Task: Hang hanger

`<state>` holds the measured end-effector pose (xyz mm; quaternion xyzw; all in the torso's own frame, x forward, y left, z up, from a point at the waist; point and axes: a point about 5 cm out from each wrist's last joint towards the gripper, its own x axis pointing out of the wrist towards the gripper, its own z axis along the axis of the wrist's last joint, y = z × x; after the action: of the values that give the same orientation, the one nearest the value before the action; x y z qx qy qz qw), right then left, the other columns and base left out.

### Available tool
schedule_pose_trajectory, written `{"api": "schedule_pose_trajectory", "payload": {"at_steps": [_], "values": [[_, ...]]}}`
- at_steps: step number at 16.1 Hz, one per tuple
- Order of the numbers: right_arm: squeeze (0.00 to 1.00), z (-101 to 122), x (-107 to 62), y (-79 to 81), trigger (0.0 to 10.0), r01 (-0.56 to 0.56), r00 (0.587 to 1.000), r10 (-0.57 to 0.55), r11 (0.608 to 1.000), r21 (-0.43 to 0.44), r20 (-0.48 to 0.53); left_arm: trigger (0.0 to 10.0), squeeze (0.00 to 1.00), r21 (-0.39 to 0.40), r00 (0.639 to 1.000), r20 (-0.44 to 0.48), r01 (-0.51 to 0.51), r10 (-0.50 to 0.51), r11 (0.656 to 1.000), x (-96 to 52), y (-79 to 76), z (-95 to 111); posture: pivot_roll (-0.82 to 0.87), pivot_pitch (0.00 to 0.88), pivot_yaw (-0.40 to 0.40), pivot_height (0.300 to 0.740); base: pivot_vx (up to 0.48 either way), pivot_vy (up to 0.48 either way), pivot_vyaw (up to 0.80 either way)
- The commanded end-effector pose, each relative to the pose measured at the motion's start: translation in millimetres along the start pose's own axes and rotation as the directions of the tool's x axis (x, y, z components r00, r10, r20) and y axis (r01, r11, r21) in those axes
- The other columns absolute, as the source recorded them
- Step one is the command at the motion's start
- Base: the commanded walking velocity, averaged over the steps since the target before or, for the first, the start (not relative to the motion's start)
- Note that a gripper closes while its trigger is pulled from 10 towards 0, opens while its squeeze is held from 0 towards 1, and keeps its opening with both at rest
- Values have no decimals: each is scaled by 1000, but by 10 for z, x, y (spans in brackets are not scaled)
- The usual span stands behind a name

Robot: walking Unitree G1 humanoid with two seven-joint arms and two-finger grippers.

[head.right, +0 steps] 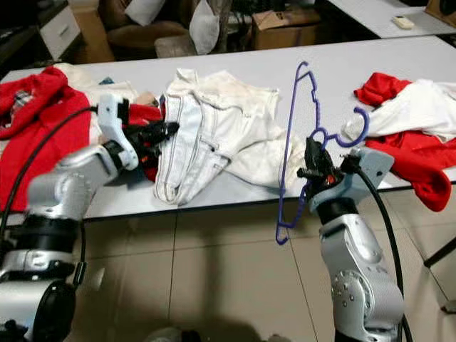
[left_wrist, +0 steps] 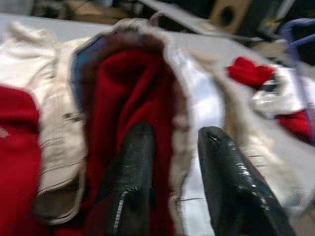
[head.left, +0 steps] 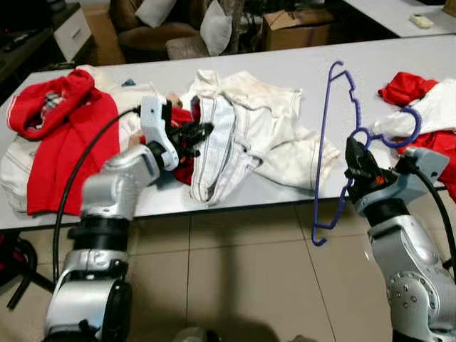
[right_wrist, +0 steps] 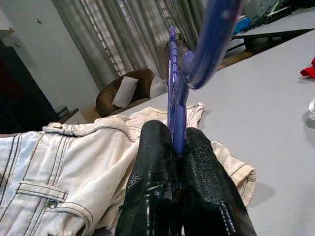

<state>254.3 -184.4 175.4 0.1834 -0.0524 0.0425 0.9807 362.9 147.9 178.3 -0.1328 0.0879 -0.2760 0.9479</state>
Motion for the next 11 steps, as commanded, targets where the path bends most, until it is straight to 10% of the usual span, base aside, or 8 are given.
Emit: {"api": "schedule_pose_trajectory", "payload": {"at_steps": [1, 4, 6, 11], "values": [[0, 29, 16, 57, 10000, -22, 1000, 21, 1000, 11, 10, 0, 0, 25, 999, 33, -27, 26, 999, 13, 16, 93, -146, 0, 99, 740, 0, 0, 0], [0, 29, 10, 55, 10000, -20, 1000, 20, 1000, 11, 12, 1490, 0, 59, 1000, 30, 4, -6, 998, 71, -38, 107, -147, 0, 101, 740, 0, 0, 0], [0, 30, 11, 57, 10000, -20, 1000, 20, 1000, 11, 13, 0, 0, 66, 999, 34, 14, -16, 998, 92, -65, 108, -148, 0, 104, 740, 0, 0, 0], [0, 29, 17, 126, 10000, -88, 996, 88, 996, 4, 3, 0, 0, 172, 1000, -8, -24, 26, 985, 129, -46, 50, -144, 0, 101, 740, 0, 0, 0]]}}
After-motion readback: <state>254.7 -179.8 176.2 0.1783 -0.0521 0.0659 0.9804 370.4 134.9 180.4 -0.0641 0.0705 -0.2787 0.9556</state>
